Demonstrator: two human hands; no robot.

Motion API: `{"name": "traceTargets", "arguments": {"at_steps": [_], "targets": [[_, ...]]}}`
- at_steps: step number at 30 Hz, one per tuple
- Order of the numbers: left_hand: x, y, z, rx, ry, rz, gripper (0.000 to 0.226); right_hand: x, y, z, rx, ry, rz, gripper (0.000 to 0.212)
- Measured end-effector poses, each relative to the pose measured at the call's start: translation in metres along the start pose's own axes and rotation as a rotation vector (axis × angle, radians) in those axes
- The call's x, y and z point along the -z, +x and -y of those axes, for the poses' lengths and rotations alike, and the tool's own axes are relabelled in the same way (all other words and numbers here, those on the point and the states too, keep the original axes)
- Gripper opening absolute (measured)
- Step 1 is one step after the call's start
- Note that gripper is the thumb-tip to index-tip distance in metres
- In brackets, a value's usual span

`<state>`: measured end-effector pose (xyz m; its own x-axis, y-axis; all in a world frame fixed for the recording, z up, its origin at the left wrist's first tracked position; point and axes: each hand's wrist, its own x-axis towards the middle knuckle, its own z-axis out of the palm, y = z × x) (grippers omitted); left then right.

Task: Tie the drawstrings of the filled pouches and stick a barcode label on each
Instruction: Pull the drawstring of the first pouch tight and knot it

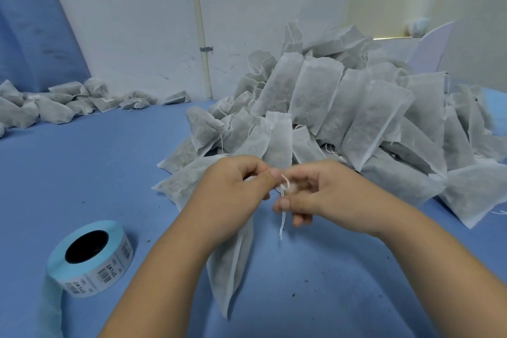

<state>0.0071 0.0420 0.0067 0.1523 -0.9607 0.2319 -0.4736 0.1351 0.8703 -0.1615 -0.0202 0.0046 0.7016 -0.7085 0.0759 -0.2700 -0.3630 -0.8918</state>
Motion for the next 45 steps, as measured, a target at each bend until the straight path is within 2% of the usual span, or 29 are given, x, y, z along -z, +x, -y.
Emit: {"name": "traceTargets", "arguments": {"at_steps": [1,3,6,13,16,17,18,20,21,23,26,32,35,38,40,42,45], "targets": [[0.001,0.000,0.000,0.005,-0.011,-0.007,0.023,0.001,0.000,-0.001,-0.015,0.006,-0.021,0.017],[0.003,0.001,0.001,0.014,-0.035,-0.017,0.024,0.006,0.001,-0.002,-0.023,-0.004,-0.078,0.008],[0.006,0.001,0.001,0.011,-0.054,-0.027,0.023,0.014,0.001,-0.005,-0.028,-0.087,-0.162,0.011],[0.009,0.001,0.002,0.028,-0.080,-0.055,0.024,0.033,0.001,-0.017,-0.082,-0.501,-0.350,0.016],[0.008,0.001,0.003,0.027,-0.053,-0.032,0.026,0.038,-0.001,-0.017,-0.140,-0.730,-0.346,0.014],[0.007,0.001,0.002,0.023,-0.046,-0.024,0.026,0.037,-0.002,-0.015,-0.115,-0.773,-0.350,0.012],[0.006,0.000,0.002,0.019,-0.046,-0.017,0.027,0.036,-0.002,-0.013,-0.061,-0.778,-0.355,0.019],[0.005,0.000,0.001,0.016,-0.060,-0.001,0.027,0.028,-0.002,-0.009,0.061,-0.632,-0.324,0.045],[0.005,0.000,0.001,0.015,-0.070,0.009,0.026,0.021,-0.002,-0.005,0.091,-0.527,-0.280,0.051],[0.005,0.000,0.000,0.008,-0.088,0.028,0.024,0.006,-0.002,-0.001,0.094,-0.352,-0.174,0.043],[0.006,0.000,-0.001,-0.001,-0.105,0.037,0.023,-0.007,0.002,0.001,0.080,-0.193,-0.193,0.014],[0.005,0.001,0.000,0.022,-0.104,0.083,0.030,-0.002,0.002,0.001,0.126,-0.195,-0.363,0.017],[0.004,0.000,-0.002,0.046,-0.219,0.123,0.034,-0.004,0.003,0.000,0.138,-0.169,-0.426,0.018],[0.002,-0.001,-0.003,0.047,-0.411,0.119,0.026,-0.013,0.002,0.004,0.149,-0.150,-0.377,0.015],[0.000,-0.001,-0.003,0.021,-0.439,0.087,0.022,-0.018,0.002,0.007,0.156,-0.154,-0.343,0.018],[-0.003,-0.001,-0.003,-0.017,-0.377,0.026,0.019,-0.019,0.000,0.009,0.135,-0.133,-0.317,0.023],[-0.005,0.000,0.001,-0.124,-0.100,-0.060,0.022,-0.013,-0.002,0.011,0.063,-0.104,-0.274,0.013]]}}
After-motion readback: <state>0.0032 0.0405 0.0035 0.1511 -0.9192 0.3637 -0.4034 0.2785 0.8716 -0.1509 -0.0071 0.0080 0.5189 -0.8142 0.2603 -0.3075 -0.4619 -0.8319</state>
